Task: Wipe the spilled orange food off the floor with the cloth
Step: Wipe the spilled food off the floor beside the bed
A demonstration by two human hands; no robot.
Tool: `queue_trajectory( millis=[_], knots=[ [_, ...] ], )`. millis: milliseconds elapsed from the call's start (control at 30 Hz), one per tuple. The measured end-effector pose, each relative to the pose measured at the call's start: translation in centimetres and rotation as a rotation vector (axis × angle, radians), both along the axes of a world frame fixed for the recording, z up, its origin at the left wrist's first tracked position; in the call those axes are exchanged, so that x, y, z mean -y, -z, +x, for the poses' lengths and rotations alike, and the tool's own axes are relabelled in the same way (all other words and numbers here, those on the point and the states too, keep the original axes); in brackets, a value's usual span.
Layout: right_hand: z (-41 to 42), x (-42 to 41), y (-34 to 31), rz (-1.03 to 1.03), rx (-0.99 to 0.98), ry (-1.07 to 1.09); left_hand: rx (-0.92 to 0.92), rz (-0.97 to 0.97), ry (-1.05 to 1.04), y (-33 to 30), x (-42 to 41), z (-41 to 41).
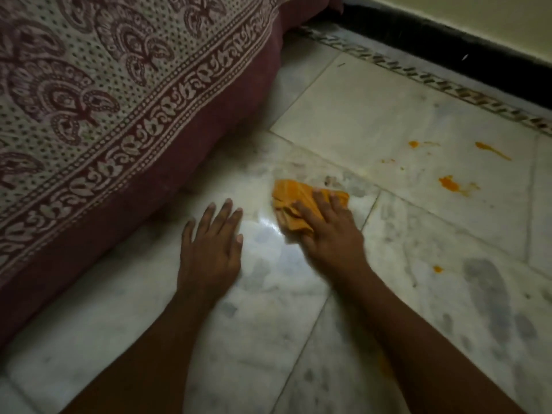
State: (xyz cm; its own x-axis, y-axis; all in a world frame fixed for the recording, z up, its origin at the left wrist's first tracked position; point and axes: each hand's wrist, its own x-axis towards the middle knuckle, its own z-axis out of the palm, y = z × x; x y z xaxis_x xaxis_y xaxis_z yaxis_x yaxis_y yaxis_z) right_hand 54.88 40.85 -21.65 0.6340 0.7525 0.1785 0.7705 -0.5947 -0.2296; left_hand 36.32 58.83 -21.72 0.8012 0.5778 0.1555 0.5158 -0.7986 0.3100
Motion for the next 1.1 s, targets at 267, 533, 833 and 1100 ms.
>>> queue_trajectory(
  millis=[267, 533, 833, 1100],
  knots=[
    [8.9, -2.7, -7.6, 0.312, -0.463, 0.769, 0.107, 0.125, 0.042, 0.9, 0.4, -0.5],
    [6.9, -3.6, -10.8, -0.089, -0.062, 0.409, 0.046, 0.083, 0.068, -0.2, 0.2, 0.0],
    [5.1, -1.7, -2.5, -0.132, -0.291, 0.113, 0.027, 0.074, 0.052, 0.1, 0.4, -0.1],
    [7.3, 0.0, -1.8, -0.244, -0.079, 0.2, -0.001, -0.007, 0.126, -2.9, 0.2, 10.5]
  ],
)
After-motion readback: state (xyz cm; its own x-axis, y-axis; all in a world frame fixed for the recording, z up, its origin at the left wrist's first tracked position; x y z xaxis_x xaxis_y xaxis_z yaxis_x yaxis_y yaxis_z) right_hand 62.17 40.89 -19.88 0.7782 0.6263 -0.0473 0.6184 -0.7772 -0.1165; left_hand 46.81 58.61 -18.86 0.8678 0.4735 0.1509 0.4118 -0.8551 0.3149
